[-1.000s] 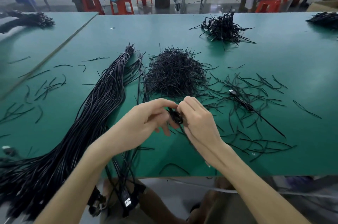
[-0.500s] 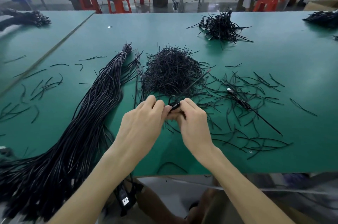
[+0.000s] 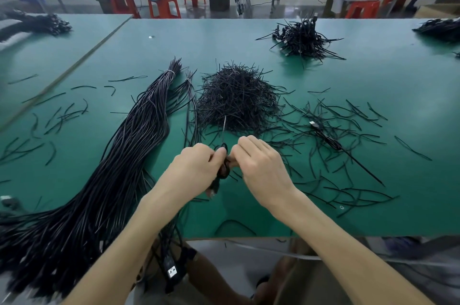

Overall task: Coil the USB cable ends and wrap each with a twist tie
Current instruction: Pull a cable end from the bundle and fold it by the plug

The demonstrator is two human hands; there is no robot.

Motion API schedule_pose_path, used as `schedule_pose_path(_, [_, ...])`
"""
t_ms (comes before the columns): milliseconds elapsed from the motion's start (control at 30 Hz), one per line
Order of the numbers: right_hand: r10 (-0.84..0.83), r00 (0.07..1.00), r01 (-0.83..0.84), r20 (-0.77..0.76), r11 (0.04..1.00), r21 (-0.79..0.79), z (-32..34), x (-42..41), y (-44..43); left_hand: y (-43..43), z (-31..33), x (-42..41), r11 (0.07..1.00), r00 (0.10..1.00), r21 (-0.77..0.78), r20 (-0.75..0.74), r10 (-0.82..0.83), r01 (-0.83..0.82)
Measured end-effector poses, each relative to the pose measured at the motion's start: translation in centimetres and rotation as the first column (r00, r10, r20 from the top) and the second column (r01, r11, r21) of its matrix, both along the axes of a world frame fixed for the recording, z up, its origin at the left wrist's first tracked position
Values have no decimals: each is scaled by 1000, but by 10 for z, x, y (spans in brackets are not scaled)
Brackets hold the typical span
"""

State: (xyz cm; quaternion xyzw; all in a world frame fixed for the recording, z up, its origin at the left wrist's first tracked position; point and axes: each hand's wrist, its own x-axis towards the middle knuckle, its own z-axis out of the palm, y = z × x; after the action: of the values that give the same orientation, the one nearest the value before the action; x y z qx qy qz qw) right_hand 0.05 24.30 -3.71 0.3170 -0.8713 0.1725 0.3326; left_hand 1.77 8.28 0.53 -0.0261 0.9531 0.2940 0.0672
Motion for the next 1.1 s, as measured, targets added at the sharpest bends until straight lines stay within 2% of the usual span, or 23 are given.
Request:
schedule_pose_path(67, [-21, 998, 24, 52, 998, -58, -1, 1, 5, -6, 5, 2, 971, 999, 233, -1, -52, 51])
schedule_pose_path(133, [-23, 996, 33, 91, 994, -100, -2, 3, 9, -13, 10, 5, 901, 994, 418, -47, -101, 112])
schedule_pose_path(233, [-25, 987, 51, 161, 986, -157, -2, 6, 6, -13, 11, 8, 802, 972, 550, -124, -201, 235])
schedule_pose_path(400, [47, 960, 38, 275, 954, -296, 0, 6, 6, -13, 9, 4, 869, 906, 398, -406, -118, 292])
schedule_pose_path(467, [98, 939, 40, 330, 921, -388, 3, 5, 8, -19, 11, 3, 901, 832, 233, -515, -206, 367])
schedule_pose_path(567, [163, 899, 60, 407, 874, -483, 5, 6, 10, -21, 8, 7, 866, 768, -62, -436, -470, 495])
schedule_pose_path(633, [201, 885, 32, 421, 874, -485, 3, 9, 10, -19, 8, 9, 828, 741, -205, -372, -559, 522])
schedule_pose_path(667, [198, 890, 14, 410, 888, -460, 3, 10, 10, -18, 8, 9, 819, 737, -227, -358, -573, 526])
schedule_pose_path(800, [111, 949, -9, 294, 945, -328, 2, 12, 10, -19, 16, 10, 833, 747, -249, -368, -553, 494])
schedule_pose_path(867, [158, 940, -41, 303, 933, -357, 3, 12, 10, -16, 18, 10, 826, 739, -374, -387, -552, 422])
schedule_pose_path(933, [218, 911, -40, 349, 890, -454, 3, 9, 7, -11, 20, 10, 807, 735, -480, -397, -550, 345])
schedule_pose_path(1000, [194, 909, 10, 368, 874, -486, 2, 8, 3, -8, 21, 11, 818, 742, -496, -424, -519, 289])
schedule_pose_path(1100, [155, 920, 39, 361, 878, -477, -2, 6, -1, -4, 24, 11, 826, 845, -513, -314, -432, 232])
